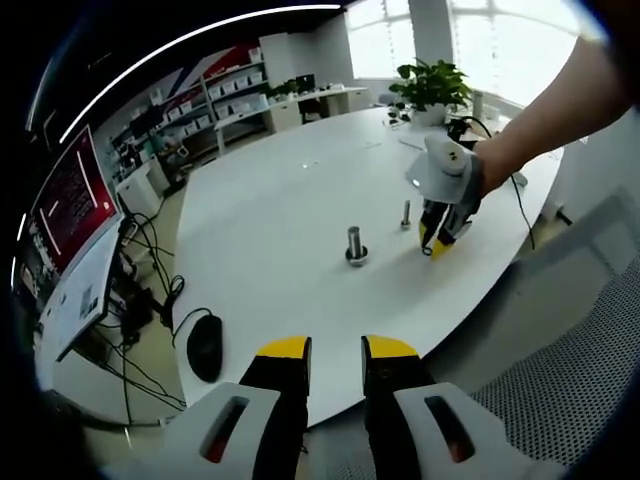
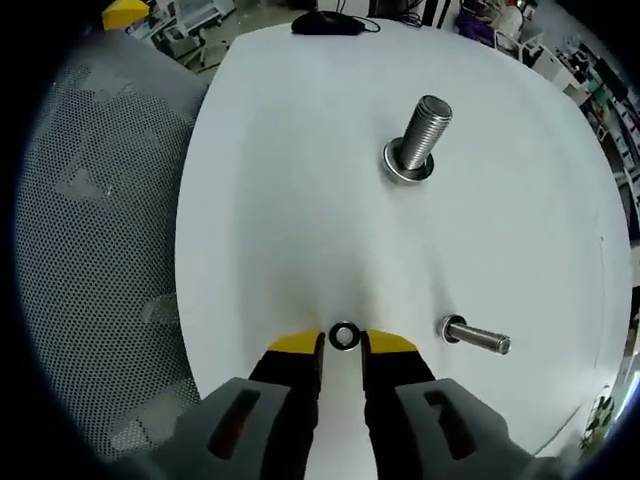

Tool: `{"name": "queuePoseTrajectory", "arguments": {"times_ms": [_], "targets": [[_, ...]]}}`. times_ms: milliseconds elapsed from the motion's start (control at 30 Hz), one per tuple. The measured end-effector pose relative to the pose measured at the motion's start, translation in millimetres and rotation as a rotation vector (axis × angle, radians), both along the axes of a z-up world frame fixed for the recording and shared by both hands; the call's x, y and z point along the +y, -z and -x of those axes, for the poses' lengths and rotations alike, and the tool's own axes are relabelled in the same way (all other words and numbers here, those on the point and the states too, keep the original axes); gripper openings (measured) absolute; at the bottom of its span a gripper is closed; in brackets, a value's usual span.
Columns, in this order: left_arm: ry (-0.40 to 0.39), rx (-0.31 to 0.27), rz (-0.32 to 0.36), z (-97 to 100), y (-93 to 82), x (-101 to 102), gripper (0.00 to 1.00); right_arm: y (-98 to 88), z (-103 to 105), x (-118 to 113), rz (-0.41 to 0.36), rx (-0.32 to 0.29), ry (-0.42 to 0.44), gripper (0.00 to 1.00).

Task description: Place the washer onto the threaded stud by aligning its center hole with the stud, sliding it down to the base, and recovering from edge contact or off-axis alignment until the washer reaches the visible bottom stop.

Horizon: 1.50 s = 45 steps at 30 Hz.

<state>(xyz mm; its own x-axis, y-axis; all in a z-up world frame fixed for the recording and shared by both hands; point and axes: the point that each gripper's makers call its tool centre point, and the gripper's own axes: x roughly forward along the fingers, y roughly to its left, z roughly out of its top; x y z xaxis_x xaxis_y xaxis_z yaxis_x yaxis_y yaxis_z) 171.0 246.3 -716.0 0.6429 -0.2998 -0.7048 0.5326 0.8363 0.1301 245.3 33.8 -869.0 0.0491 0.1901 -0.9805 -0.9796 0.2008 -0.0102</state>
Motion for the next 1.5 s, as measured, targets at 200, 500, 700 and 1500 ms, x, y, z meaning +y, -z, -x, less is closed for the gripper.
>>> {"name": "queuePoseTrajectory", "arguments": {"times_ms": [200, 500, 700, 1500], "targets": [[-0.003, -0.002, 0.001, 0.0, -0.5, 0.3, 0.18, 0.5, -2.2, -1.7, 0.02, 0.006, -0.001, 0.15], [-0.005, -0.002, 0.001, -0.8, -0.2, 0.6, 0.18, 3.9, -4.7, -2.4, 0.048, 0.007, 0.007, 0.14], [-0.006, 0.0, -0.001, -0.6, 0.3, 0.9, 0.18, 2.6, -4.0, -3.1, 0.043, 0.01, 0.035, 0.14], [0.001, 0.008, -0.004, 0.6, 1.5, 0.0, 0.18, -2.4, -1.7, -6.1, -0.029, -0.018, 0.13, 0.14]]}}
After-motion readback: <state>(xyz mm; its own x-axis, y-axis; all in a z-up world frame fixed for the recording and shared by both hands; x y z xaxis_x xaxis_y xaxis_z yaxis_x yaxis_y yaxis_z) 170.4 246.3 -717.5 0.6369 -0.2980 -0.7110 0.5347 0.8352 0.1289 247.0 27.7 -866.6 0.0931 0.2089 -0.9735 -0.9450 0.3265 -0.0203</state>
